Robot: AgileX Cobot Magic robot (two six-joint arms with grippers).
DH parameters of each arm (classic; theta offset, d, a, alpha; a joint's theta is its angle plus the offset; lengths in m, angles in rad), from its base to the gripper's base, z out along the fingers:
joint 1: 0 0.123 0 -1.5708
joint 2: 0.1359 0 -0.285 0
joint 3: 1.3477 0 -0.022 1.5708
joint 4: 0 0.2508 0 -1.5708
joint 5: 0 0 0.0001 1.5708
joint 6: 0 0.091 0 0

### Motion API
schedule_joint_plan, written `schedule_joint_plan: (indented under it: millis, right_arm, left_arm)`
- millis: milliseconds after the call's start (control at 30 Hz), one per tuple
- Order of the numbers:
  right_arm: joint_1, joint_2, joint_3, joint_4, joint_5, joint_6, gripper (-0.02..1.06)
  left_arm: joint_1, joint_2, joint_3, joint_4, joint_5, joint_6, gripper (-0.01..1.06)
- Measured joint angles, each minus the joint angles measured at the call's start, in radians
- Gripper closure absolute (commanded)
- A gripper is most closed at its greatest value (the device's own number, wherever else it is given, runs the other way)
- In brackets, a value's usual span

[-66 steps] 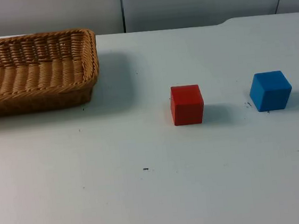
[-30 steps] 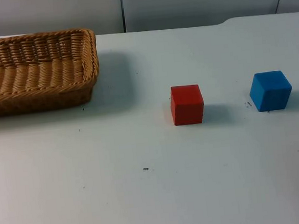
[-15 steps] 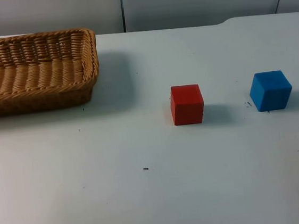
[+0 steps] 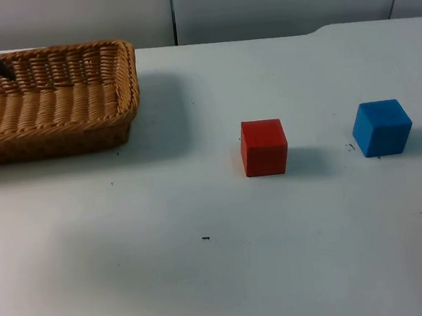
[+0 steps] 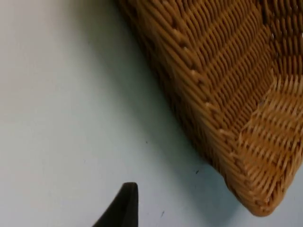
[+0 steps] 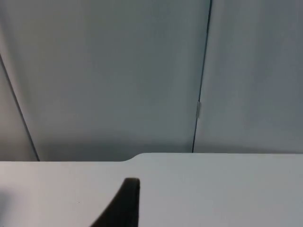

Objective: Pick up the basket with the left hand and place the blue cube into the basket with the right hand.

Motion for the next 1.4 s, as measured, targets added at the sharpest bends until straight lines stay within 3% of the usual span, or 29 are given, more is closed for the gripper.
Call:
schedule_joint_plan:
  millis: [367, 733, 967, 1067, 1133, 1167, 1233, 1267, 1400]
  right_arm:
    - [0.000, 0.000, -0.001, 0.000, -0.014, -0.007, 0.00]
    - [0.000, 0.000, -0.002, 0.000, -0.047, -0.007, 0.00]
    - [0.000, 0.000, -0.002, 0.000, -0.075, -0.007, 0.00]
    - [0.000, 0.000, -0.002, 0.000, -0.093, -0.007, 0.00]
    - [0.000, 0.000, -0.002, 0.000, -0.100, -0.007, 0.00]
    - [0.000, 0.000, -0.002, 0.000, -0.104, -0.007, 0.00]
    - [0.000, 0.000, -0.002, 0.002, -0.107, -0.007, 0.00]
    - [0.000, 0.000, -0.002, 0.002, -0.107, -0.007, 0.00]
    - [0.000, 0.000, -0.002, 0.002, -0.109, -0.007, 0.00]
  left_arm:
    - [-0.002, 0.193, -0.157, -0.002, -0.009, -0.124, 0.01]
    - [-0.002, 0.359, -0.308, -0.004, 0.026, -0.135, 0.01]
    - [-0.002, 0.385, -0.333, -0.004, 0.042, -0.135, 0.04]
    - [-0.002, 0.385, -0.333, -0.004, 0.042, -0.140, 0.29]
    - [-0.002, 0.386, -0.333, -0.004, 0.042, -0.140, 0.35]
    - [-0.002, 0.388, -0.333, -0.004, 0.039, -0.141, 0.49]
    - [-0.002, 0.391, -0.333, -0.004, 0.030, -0.143, 0.67]
    - [-0.004, 0.392, -0.333, -0.004, 0.018, -0.143, 0.67]
    - [-0.020, 0.392, -0.333, -0.004, -0.033, -0.148, 0.87]
